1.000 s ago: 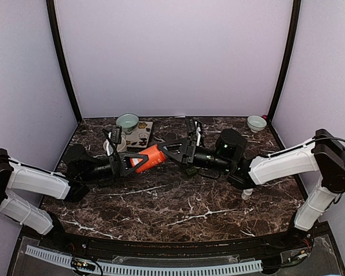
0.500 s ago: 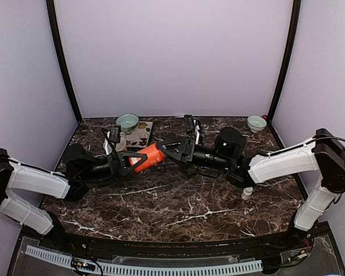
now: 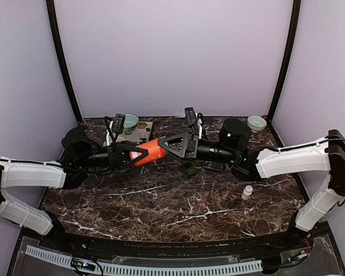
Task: Sort the pills into containers
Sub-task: Hold the pill bottle, then unscrew the lid of the pill bottle.
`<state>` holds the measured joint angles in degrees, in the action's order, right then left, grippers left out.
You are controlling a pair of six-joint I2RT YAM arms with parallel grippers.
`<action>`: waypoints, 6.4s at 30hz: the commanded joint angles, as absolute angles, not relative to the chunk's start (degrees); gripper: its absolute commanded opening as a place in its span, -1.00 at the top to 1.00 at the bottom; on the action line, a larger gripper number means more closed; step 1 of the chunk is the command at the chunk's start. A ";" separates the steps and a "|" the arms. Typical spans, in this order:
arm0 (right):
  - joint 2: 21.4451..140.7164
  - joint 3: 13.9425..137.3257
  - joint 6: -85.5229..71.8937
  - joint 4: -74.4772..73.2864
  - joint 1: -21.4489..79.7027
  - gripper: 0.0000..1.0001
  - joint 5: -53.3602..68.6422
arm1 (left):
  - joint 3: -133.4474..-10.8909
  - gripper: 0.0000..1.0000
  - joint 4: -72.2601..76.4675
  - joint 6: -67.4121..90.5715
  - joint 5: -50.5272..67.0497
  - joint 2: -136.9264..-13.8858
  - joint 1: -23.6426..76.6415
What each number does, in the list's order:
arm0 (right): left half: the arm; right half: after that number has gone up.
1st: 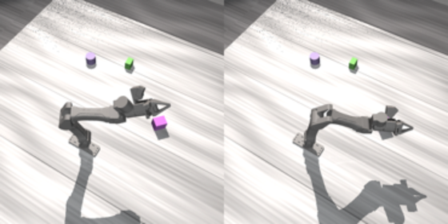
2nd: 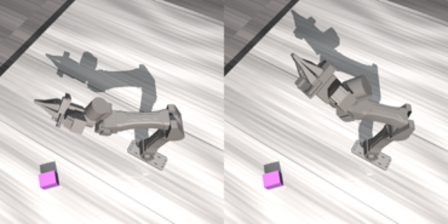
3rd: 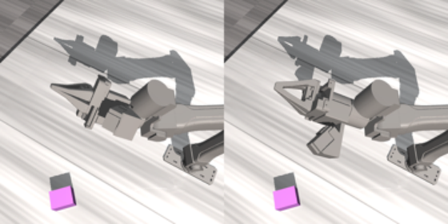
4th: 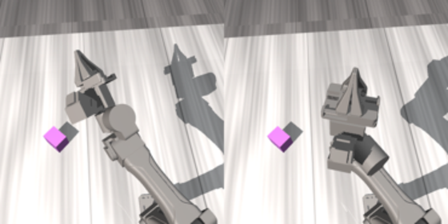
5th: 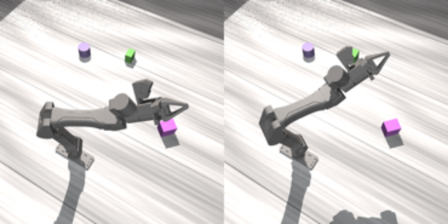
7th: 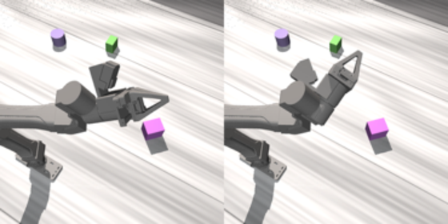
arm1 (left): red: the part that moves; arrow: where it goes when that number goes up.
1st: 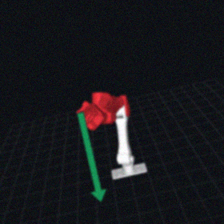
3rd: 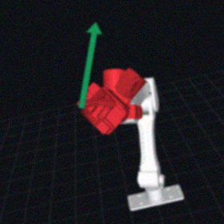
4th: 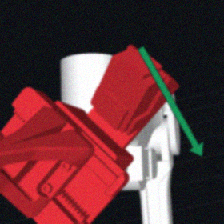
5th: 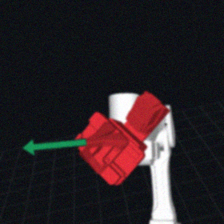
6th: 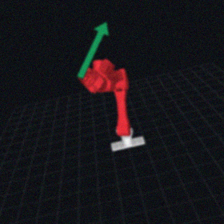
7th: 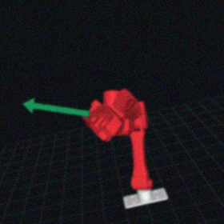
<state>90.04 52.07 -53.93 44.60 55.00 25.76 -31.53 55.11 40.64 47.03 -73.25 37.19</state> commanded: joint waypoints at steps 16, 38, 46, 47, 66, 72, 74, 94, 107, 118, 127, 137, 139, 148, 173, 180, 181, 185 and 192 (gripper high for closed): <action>86.44 53.98 -48.87 33.35 54.15 -0.23 27.67 | -37.12 0.74 47.09 35.45 60.65 -73.22 32.74; 85.99 57.00 -46.52 22.97 54.02 0.50 31.80 | -48.16 0.79 20.81 19.92 65.82 -74.97 31.84; 84.09 58.76 -34.53 16.85 55.12 0.78 31.72 | -48.84 0.83 27.27 28.67 74.41 -77.47 30.35; 83.65 59.16 -32.23 14.88 55.58 0.80 30.90 | -48.95 0.84 29.17 30.78 76.00 -77.93 30.23; 77.39 56.52 8.52 6.88 66.93 0.82 -5.28 | -50.20 1.00 44.74 50.08 85.74 -78.79 30.14; 78.58 56.48 12.67 8.18 67.47 0.62 -8.19 | -49.73 1.00 43.95 49.65 86.31 -78.75 30.14; 78.98 56.60 13.08 8.35 67.43 0.46 -8.32 | -49.65 1.00 43.58 49.17 86.32 -78.83 30.12; 75.29 56.14 10.71 9.13 67.49 -0.42 -6.95 | -50.80 1.00 37.30 42.56 83.85 -78.68 30.10; 69.39 51.87 -13.44 10.30 66.48 -0.44 -4.31 | -52.35 1.00 25.95 28.98 75.91 -76.50 30.06; 71.93 53.82 -48.87 17.51 59.07 -0.32 8.06 | -52.10 1.00 18.84 19.07 70.05 -74.91 30.23; 77.28 57.64 -57.34 17.75 56.85 -0.26 16.17 | -52.29 1.00 13.41 13.67 67.90 -73.75 30.27; 80.43 59.06 -59.78 16.77 55.99 -0.26 21.08 | -52.46 1.00 13.15 12.91 67.54 -73.83 30.35; 80.98 59.17 -59.92 16.44 55.99 -0.26 21.83 | -52.49 1.00 13.22 12.84 67.50 -73.75 30.37; 82.38 59.23 -59.95 16.60 56.03 -0.26 23.38 | -52.92 1.00 13.18 12.85 67.57 -74.00 30.41; 81.81 62.96 -27.62 6.59 56.67 0.78 28.83 | -55.05 1.00 18.69 22.45 74.03 -75.98 30.57; 78.43 60.79 -3.89 2.48 59.30 0.78 14.64 | -56.31 1.00 27.71 33.51 80.25 -77.61 30.58; 78.59 60.72 -2.04 2.21 59.71 0.78 13.08 | -56.50 1.00 27.64 33.82 80.40 -77.61 30.56; 79.39 60.50 4.70 2.21 61.90 0.77 5.55 | -56.69 1.00 28.02 34.85 81.39 -77.90 30.59; 80.10 59.37 11.62 3.70 64.64 0.75 -3.06 | -56.47 1.00 29.79 36.64 82.47 -78.31 30.59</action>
<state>78.74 61.58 4.47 6.26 63.70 5.76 -53.67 22.87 35.09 76.27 -79.85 29.78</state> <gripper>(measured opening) 0.511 0.548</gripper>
